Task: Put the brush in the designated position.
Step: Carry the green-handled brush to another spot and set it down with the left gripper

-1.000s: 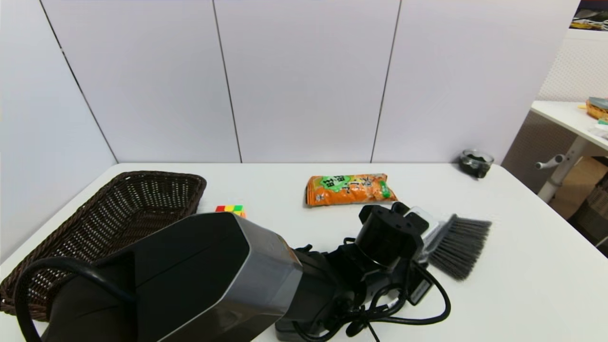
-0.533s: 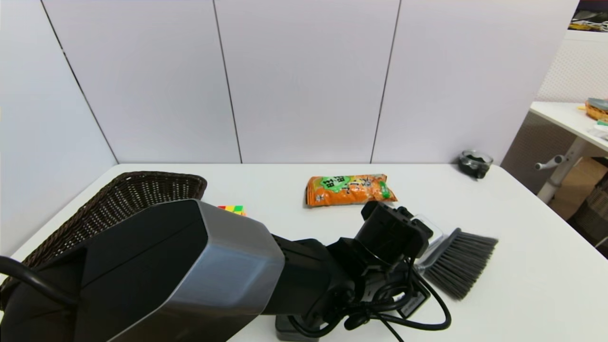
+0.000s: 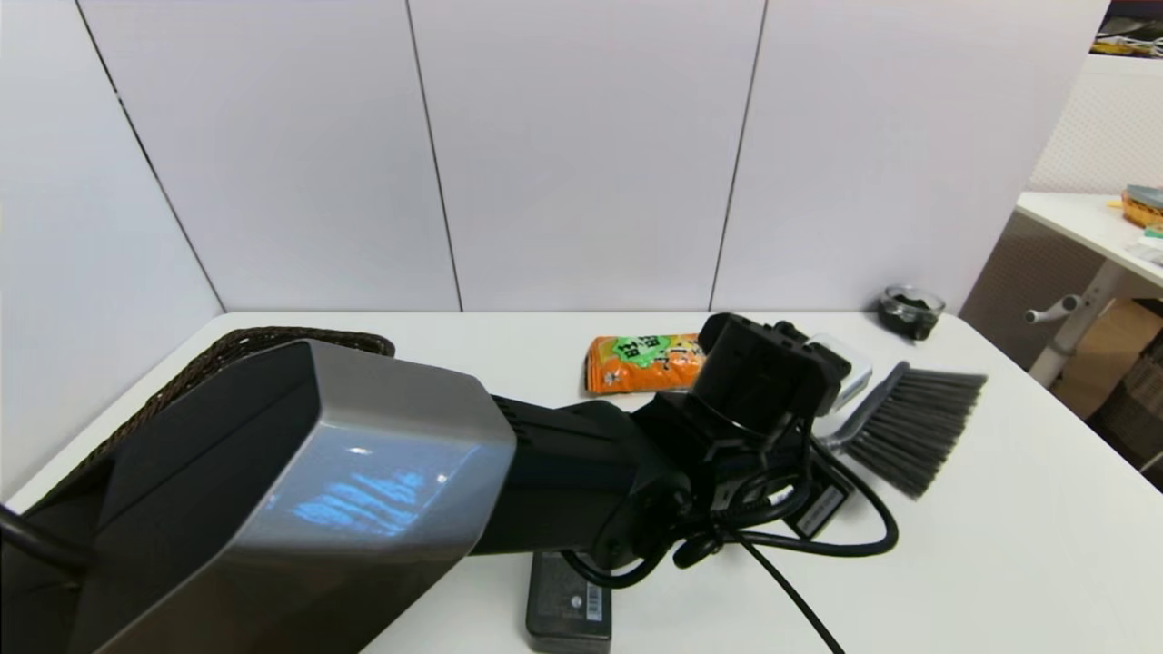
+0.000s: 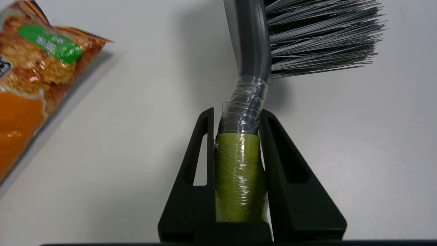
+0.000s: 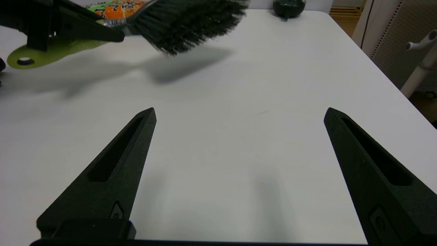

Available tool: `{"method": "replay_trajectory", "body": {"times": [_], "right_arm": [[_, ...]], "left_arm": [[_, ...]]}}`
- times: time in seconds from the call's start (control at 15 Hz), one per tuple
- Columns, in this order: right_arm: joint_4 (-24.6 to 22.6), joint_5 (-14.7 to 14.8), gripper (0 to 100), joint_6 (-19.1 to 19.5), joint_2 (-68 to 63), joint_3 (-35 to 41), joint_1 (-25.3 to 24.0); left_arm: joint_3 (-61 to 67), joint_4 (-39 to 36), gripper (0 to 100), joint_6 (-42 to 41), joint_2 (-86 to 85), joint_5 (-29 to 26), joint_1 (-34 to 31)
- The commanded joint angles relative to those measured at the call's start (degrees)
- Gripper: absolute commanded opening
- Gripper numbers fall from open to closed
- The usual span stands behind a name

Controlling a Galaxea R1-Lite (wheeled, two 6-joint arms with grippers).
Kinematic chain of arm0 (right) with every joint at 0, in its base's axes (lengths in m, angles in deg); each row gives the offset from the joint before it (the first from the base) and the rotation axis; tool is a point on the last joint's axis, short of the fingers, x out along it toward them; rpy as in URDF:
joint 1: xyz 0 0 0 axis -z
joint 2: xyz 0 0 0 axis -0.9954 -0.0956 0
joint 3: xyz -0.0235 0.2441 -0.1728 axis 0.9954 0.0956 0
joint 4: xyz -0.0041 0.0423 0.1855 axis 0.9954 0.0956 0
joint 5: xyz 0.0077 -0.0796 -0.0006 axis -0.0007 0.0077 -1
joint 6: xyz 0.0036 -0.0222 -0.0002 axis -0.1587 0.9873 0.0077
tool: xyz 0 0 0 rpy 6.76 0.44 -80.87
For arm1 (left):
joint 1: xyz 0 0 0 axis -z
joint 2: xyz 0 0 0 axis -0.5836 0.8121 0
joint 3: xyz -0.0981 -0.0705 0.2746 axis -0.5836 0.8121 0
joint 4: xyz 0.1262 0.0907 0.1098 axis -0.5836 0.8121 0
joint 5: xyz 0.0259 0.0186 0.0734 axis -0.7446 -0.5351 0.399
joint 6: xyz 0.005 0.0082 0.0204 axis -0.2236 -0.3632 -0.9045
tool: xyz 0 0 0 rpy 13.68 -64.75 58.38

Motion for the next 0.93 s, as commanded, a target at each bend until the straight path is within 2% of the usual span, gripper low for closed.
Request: {"method": "replay_trajectory", "body": {"times": [0.07,0.2,0.4,0.67,0.93], "right_arm": [[0.07,-0.01,100,0.07,-0.07,0.09,0.02],[-0.02,-0.01,100,0.07,-0.07,0.09,-0.06],[-0.02,-0.01,100,0.07,-0.07,0.09,0.02],[-0.02,-0.01,100,-0.02,-0.07,0.09,0.02],[-0.02,-0.01,100,0.07,-0.07,0.09,0.02]], "left_arm": [[-2.93,-2.96,0,0.00,-4.71,3.60,-0.31],[-2.58,-2.25,0,-1.06,-8.66,6.94,-1.72],[-2.05,3.11,0,-6.42,-16.40,7.12,-7.08],[-0.64,12.34,0,-11.78,-27.74,6.94,-20.97],[6.74,13.04,0,-11.96,-37.05,6.15,-38.19]]}}
